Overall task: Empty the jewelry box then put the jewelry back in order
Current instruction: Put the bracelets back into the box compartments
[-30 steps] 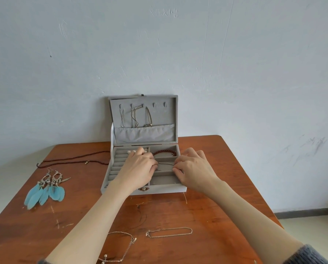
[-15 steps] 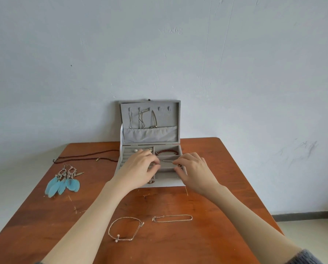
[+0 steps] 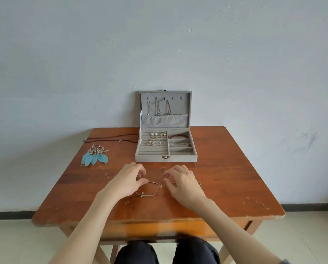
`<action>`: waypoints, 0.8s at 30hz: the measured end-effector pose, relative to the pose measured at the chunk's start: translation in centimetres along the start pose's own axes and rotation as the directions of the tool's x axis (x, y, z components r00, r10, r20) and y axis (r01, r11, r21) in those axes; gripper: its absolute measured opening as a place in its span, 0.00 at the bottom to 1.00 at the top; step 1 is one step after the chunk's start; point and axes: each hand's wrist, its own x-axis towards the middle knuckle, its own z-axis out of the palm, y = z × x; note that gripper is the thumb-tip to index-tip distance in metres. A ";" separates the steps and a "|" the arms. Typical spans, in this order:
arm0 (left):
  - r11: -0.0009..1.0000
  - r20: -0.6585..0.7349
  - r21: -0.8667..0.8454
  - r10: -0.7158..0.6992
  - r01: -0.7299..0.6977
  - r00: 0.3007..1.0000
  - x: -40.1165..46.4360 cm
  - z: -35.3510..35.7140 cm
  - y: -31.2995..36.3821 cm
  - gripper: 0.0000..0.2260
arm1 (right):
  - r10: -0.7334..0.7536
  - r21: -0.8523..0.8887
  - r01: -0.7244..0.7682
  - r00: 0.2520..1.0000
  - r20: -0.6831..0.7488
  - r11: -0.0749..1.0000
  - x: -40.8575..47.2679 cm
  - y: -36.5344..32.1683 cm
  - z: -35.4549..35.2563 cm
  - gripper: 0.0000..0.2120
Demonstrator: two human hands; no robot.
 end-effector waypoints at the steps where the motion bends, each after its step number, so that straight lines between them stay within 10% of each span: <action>1: 0.999 0.011 0.008 -0.039 0.039 0.999 -0.2 0.1 -0.2 0.06 | 0.004 -0.014 -0.004 1.000 0.006 1.000 -0.3 -0.1 0.4 0.12; 16: 0.983 0.037 -0.181 0.016 -0.009 0.999 -0.7 -1.2 3.2 0.07 | 0.087 0.053 -0.085 0.996 -0.034 0.995 -1.0 -0.3 0.8 0.15; 24: 0.892 -0.075 -0.445 0.051 -0.079 0.996 0.1 -2.3 4.9 0.03 | 0.259 0.622 -0.241 0.964 0.062 0.745 0.3 -0.6 -3.2 0.07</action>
